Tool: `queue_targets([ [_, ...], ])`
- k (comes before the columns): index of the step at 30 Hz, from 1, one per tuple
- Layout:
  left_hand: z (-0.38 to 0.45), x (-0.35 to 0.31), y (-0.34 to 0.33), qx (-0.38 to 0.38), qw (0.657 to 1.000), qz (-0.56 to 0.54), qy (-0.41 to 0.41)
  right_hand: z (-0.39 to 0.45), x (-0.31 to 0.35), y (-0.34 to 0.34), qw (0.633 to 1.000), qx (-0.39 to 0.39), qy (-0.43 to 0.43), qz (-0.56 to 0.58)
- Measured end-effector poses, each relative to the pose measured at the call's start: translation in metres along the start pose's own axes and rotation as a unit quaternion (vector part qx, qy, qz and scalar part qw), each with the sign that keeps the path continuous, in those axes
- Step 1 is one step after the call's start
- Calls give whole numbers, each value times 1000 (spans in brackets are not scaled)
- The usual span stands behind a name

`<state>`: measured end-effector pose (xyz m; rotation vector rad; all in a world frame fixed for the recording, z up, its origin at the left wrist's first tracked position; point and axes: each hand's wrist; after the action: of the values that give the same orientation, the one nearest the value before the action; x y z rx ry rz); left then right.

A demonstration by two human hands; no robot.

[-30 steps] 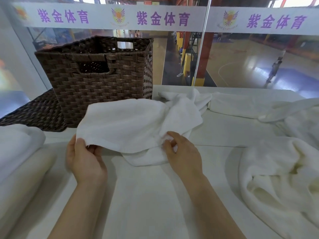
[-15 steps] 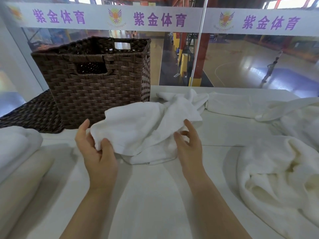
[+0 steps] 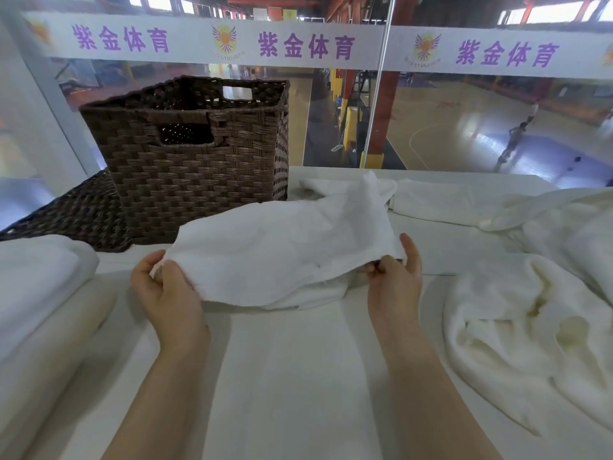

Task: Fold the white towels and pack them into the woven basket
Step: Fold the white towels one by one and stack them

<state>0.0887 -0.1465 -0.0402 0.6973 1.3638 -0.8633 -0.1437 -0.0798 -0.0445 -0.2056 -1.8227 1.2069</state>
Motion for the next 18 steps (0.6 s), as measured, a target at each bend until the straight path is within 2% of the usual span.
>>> queue_targets([
  [2,-9,-3,10,13,996,59,-66,-12,3,1,990,48,47,-123],
  [3,-13,-3,16,25,989,102,-106,-20,3,3,972,75,78,-208],
  [5,-16,-1,26,28,955,203,-216,-42,1,7,915,142,147,-349],
  [7,-23,-3,31,40,898,264,-348,-68,-3,8,843,228,210,-440],
  [8,-30,-2,33,77,874,265,-401,-81,-4,6,807,268,227,-475],
  [10,-52,0,40,240,833,234,-440,-106,-6,6,757,332,241,-509],
  [12,-72,5,48,410,787,216,-407,-128,-3,11,742,381,214,-509],
  [13,-78,11,51,453,772,215,-390,-137,2,14,744,397,173,-508],
  [15,-83,18,55,455,766,218,-399,-148,10,25,742,421,100,-512],
  [17,-85,18,56,432,741,227,-461,-156,18,37,738,428,101,-512],
  [18,-87,18,58,428,721,227,-495,-159,21,42,759,413,101,-493],
])
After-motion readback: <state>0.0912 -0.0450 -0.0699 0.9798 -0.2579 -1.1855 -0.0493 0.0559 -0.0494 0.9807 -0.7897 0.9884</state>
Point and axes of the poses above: each hand's wrist, its own z-axis towards the middle knuckle, its own y-axis out of the back of the hand, x = y × z, and after that the axes turned 13 degrees about z, right-handed
